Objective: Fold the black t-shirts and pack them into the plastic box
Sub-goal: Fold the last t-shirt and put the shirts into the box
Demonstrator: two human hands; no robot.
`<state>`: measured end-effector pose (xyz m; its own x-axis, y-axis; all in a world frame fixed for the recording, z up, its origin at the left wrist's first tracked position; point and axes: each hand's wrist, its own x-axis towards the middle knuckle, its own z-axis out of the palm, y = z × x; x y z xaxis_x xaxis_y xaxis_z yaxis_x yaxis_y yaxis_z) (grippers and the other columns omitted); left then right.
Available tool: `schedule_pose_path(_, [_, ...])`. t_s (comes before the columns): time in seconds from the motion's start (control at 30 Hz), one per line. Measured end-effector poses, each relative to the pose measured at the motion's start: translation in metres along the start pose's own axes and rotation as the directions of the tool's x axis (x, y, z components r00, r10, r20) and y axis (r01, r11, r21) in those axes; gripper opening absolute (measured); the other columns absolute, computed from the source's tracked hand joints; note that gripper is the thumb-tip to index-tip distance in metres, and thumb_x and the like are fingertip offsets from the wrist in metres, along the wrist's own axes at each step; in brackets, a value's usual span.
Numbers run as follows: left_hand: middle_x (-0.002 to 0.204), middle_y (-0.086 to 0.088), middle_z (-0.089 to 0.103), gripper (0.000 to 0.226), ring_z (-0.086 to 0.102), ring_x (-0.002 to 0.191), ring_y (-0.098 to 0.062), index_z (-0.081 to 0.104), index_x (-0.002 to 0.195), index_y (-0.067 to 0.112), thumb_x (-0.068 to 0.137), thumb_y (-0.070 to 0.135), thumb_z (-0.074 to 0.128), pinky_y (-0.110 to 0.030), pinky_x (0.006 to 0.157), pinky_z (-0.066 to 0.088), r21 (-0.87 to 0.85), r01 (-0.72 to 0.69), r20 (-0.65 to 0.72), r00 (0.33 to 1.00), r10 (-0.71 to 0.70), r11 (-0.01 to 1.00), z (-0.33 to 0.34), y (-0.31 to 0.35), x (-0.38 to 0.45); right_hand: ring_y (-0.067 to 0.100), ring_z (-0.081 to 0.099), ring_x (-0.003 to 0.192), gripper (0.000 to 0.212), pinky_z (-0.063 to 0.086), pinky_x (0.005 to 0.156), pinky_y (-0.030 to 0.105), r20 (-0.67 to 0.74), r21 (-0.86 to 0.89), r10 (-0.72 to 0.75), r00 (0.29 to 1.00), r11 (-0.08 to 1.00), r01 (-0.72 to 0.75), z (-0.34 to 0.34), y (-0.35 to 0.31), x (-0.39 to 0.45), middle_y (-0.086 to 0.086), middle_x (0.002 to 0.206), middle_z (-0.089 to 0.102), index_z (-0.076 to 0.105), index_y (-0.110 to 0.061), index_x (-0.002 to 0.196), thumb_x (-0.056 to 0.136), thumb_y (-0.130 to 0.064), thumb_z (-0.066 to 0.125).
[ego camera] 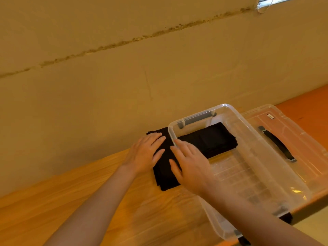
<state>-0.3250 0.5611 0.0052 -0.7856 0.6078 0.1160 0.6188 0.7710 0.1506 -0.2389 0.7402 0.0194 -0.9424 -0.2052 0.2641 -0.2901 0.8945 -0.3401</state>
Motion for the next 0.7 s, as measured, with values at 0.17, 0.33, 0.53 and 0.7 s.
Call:
schedule_pose_path(0.17, [0.158,-0.002,0.024,0.057,0.021,0.146,-0.018,0.030,0.150,0.021,0.099,0.041,0.045,-0.033,0.117,0.018,0.086,-0.063,0.209,0.977,0.044,0.994,0.012,-0.032,-0.018,0.024,0.054,0.124,0.043,0.044,0.103,0.037,0.120,-0.116,0.038,0.992,0.993,-0.024,0.034,-0.037,-0.003,0.011,0.134,0.057,0.060,-0.011,0.124,0.087,-0.033,0.064])
schedule_pose_path(0.33, [0.161,-0.003,0.014,0.058,0.010,0.148,-0.018,0.022,0.152,0.021,0.101,0.041,0.039,-0.031,0.118,0.006,0.117,-0.173,0.309,0.942,0.130,0.978,0.021,-0.053,-0.023,0.027,0.056,0.122,0.051,0.043,0.102,0.041,0.206,-0.222,0.199,0.958,0.963,-0.152,0.075,-0.056,-0.006,0.012,0.133,0.058,0.061,-0.012,0.124,0.081,-0.038,0.070])
schedule_pose_path(0.53, [0.162,0.001,0.003,0.055,0.000,0.149,-0.015,0.014,0.153,0.024,0.104,0.043,0.027,-0.031,0.118,-0.002,0.146,-0.244,0.365,0.914,0.177,0.959,0.030,-0.069,0.014,0.036,0.044,0.132,0.066,0.026,0.106,0.045,0.164,-0.318,0.406,0.899,0.884,-0.342,0.109,-0.054,0.000,0.016,0.143,0.047,0.054,-0.012,0.134,0.080,-0.048,0.067])
schedule_pose_path(0.7, [0.162,0.001,0.004,0.055,0.000,0.149,-0.016,0.014,0.154,0.023,0.104,0.043,0.025,-0.034,0.118,0.001,0.157,-0.302,0.435,0.876,0.209,0.940,0.047,-0.066,0.057,0.044,0.047,0.128,0.083,0.038,0.101,0.052,0.192,-0.312,0.542,0.818,0.824,-0.473,0.133,-0.038,0.003,0.022,0.143,0.044,0.052,-0.008,0.136,0.072,-0.060,0.068])
